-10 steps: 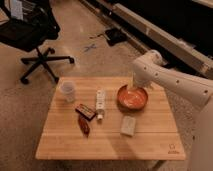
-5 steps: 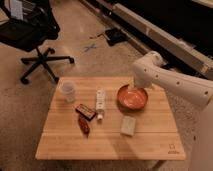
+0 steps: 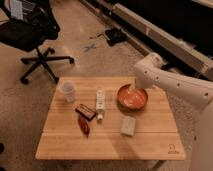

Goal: Push the ceramic bowl across the table

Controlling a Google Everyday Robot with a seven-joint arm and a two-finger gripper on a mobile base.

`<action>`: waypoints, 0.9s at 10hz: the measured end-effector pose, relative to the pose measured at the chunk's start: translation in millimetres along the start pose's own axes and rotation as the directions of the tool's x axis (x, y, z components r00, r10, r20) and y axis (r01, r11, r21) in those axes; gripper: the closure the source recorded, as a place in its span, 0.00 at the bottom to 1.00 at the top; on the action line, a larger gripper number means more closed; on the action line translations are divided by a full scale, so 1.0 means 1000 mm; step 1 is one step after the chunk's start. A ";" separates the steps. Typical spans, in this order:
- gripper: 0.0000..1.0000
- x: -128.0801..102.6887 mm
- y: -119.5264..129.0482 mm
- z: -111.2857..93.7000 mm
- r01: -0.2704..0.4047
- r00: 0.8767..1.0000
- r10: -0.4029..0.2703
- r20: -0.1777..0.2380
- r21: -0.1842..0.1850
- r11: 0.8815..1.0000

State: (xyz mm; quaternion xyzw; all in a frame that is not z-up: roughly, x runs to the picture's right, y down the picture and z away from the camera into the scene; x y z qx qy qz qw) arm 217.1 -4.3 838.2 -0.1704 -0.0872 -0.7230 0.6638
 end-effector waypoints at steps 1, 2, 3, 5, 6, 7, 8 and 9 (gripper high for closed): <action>0.20 0.002 -0.001 0.001 0.008 1.000 -0.008 -0.002 -0.002 1.000; 0.20 0.003 0.000 0.003 0.015 1.000 -0.015 -0.007 -0.006 1.000; 0.20 0.003 0.004 0.005 0.020 1.000 -0.020 -0.009 -0.011 1.000; 0.20 0.004 0.010 0.007 0.029 0.999 -0.029 -0.015 -0.021 0.999; 0.20 0.005 0.009 0.008 0.034 0.999 -0.034 -0.018 -0.024 0.999; 0.20 0.008 0.008 0.011 0.040 0.999 -0.041 -0.021 -0.028 0.999; 0.20 0.010 0.007 0.013 0.050 0.998 -0.051 -0.025 -0.034 0.998; 0.20 0.011 0.009 0.015 0.055 0.998 -0.056 -0.027 -0.038 0.998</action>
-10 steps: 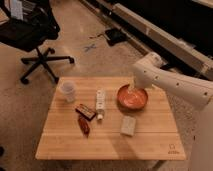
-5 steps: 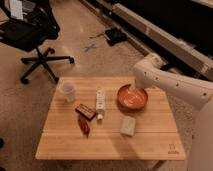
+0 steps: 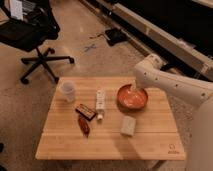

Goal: Push the ceramic bowl across the table

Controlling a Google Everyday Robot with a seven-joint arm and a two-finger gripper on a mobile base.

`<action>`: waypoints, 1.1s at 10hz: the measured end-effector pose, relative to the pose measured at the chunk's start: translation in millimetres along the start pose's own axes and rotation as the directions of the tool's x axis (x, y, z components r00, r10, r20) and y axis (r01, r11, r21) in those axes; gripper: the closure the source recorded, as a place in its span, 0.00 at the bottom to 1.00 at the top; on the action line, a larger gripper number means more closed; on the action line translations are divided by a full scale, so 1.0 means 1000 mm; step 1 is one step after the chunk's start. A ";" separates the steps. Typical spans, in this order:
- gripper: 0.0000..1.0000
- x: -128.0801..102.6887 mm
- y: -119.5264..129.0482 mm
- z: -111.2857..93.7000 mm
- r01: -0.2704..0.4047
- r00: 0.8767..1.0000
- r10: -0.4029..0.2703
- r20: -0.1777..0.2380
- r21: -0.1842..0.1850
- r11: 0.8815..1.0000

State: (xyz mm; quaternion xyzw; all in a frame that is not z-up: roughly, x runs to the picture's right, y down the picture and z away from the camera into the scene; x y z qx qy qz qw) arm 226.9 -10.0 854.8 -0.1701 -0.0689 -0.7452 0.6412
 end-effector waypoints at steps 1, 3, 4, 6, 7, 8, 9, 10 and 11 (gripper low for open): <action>0.20 0.000 0.005 0.002 0.004 1.000 -0.004 -0.002 -0.008 1.000; 0.20 0.002 0.005 0.005 0.015 1.000 -0.016 -0.009 -0.016 1.000; 0.20 0.003 0.002 0.006 0.022 1.000 -0.022 -0.012 -0.017 1.000; 0.20 0.005 0.006 0.009 0.031 0.999 -0.032 -0.019 -0.026 0.999; 0.20 0.005 0.010 0.010 0.035 0.999 -0.036 -0.020 -0.032 0.999; 0.20 0.007 0.010 0.011 0.042 0.999 -0.043 -0.024 -0.037 0.998; 0.20 0.010 0.007 0.012 0.049 0.998 -0.050 -0.028 -0.037 0.998; 0.20 0.011 0.007 0.012 0.051 0.998 -0.052 -0.031 -0.038 0.998; 0.20 0.010 0.013 0.014 0.053 0.998 -0.054 -0.031 -0.047 0.998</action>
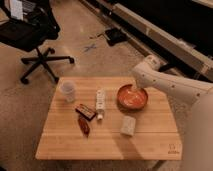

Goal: Push the ceramic bowl across the table

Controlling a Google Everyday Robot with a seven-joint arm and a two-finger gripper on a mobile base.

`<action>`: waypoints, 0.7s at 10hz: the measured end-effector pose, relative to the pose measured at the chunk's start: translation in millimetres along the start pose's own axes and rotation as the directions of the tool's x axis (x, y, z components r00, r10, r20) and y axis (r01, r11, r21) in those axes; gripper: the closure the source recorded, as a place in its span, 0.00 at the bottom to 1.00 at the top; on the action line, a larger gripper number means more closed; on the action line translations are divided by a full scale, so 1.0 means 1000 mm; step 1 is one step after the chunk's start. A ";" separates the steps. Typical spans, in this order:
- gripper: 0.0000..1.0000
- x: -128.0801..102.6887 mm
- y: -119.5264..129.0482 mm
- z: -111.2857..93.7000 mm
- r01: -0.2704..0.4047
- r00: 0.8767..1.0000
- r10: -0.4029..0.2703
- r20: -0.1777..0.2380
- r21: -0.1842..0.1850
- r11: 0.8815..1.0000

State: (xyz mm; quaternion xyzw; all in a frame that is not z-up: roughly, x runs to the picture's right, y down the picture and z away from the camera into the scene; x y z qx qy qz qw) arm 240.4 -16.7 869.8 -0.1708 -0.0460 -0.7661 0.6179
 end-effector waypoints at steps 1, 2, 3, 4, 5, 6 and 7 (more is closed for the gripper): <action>0.20 0.000 0.000 0.001 0.006 1.000 -0.006 -0.003 -0.003 1.000; 0.20 0.002 -0.001 0.001 0.014 1.000 -0.014 -0.006 -0.005 1.000; 0.20 0.004 -0.001 0.002 0.017 1.000 -0.017 -0.012 -0.006 1.000; 0.20 0.004 0.001 0.003 0.017 1.000 -0.017 -0.013 -0.008 1.000; 0.20 0.004 0.003 0.004 0.018 1.000 -0.018 -0.016 -0.012 1.000; 0.20 0.005 0.004 0.005 0.022 1.000 -0.022 -0.018 -0.015 1.000; 0.20 0.007 0.003 0.005 0.029 0.999 -0.029 -0.021 -0.017 0.999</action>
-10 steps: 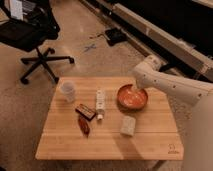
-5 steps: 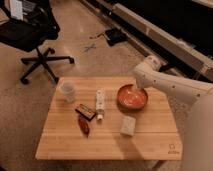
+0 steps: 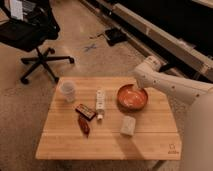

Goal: Push the ceramic bowl across the table

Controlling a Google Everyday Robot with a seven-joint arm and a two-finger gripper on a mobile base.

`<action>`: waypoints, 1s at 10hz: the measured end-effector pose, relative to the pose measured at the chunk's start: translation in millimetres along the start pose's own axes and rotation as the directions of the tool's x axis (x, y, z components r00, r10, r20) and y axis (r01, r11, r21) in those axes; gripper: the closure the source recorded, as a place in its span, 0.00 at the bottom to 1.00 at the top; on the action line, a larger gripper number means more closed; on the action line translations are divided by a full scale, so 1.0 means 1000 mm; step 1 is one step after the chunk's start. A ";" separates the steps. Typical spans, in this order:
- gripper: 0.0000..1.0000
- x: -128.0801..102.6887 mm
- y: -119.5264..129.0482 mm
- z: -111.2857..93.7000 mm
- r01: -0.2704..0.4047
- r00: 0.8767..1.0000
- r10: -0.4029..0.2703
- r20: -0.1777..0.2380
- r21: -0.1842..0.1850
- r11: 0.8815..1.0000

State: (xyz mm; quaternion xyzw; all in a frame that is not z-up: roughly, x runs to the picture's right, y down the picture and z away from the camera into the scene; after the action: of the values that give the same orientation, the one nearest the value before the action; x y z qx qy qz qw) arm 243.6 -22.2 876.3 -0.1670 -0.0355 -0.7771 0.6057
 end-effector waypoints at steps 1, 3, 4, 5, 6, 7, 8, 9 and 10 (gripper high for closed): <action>0.20 0.002 -0.002 0.001 0.005 1.000 -0.005 -0.001 0.002 1.000; 0.20 -0.002 0.004 0.011 0.037 0.999 -0.038 0.033 0.016 0.999; 0.20 -0.005 0.008 0.022 0.080 0.995 -0.081 0.053 0.024 0.997; 0.20 -0.007 0.005 0.029 0.116 0.991 -0.118 0.065 0.038 0.993; 0.20 -0.010 -0.002 0.033 0.189 0.978 -0.193 0.080 0.060 0.980; 0.20 -0.015 -0.005 0.034 0.227 0.968 -0.233 0.089 0.069 0.971; 0.20 -0.022 -0.008 0.034 0.253 0.961 -0.260 0.097 0.076 0.964; 0.20 -0.030 -0.018 0.031 0.294 0.949 -0.302 0.096 0.090 0.952; 0.20 -0.033 -0.023 0.029 0.311 0.943 -0.319 0.095 0.096 0.946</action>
State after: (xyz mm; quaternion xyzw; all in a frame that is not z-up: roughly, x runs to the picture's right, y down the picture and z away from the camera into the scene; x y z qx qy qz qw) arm 235.4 22.4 897.3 -0.1771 -0.1256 -0.8517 0.4770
